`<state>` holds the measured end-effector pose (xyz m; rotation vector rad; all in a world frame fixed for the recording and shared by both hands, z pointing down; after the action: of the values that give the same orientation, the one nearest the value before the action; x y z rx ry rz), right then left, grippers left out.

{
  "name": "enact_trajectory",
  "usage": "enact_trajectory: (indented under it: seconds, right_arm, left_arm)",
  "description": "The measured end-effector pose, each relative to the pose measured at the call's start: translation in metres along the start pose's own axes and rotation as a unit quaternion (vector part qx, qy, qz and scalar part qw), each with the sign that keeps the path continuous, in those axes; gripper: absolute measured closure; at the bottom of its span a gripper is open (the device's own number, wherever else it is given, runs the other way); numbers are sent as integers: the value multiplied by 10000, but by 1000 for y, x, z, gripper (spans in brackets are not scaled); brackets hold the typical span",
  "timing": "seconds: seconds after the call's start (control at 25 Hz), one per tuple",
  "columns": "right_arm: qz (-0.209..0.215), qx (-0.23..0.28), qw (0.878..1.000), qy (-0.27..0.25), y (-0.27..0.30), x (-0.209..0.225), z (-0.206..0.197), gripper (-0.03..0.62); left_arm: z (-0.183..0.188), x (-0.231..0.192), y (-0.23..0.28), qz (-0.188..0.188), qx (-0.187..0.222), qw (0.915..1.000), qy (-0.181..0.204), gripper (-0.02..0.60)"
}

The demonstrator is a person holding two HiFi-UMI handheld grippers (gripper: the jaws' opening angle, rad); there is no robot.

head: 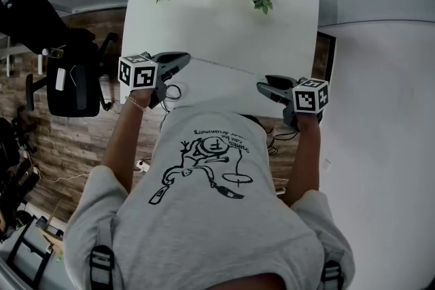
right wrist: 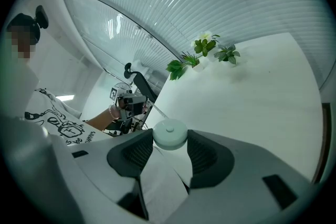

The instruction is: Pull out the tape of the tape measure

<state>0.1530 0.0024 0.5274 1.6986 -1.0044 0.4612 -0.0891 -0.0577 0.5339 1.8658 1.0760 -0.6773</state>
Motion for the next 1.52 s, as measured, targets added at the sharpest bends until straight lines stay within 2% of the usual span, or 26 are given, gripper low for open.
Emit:
enact_trajectory:
  seconds: [1.52]
  right_arm:
    - [-188,5,9997,156,-15,12,-9,378]
  left_arm:
    - [4,-31,-29,421,94,9990,-117,559]
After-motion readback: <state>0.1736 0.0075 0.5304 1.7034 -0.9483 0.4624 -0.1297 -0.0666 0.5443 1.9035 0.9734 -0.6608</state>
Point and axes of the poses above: the fingertips, and each gripper's own axes: y forward along the fingers, x to its right, z out of its top, the point moved 2 cm from there along -y, backward along the fingers, and after that the axes turned 2 degrees about -y, right-handed, at the moved point
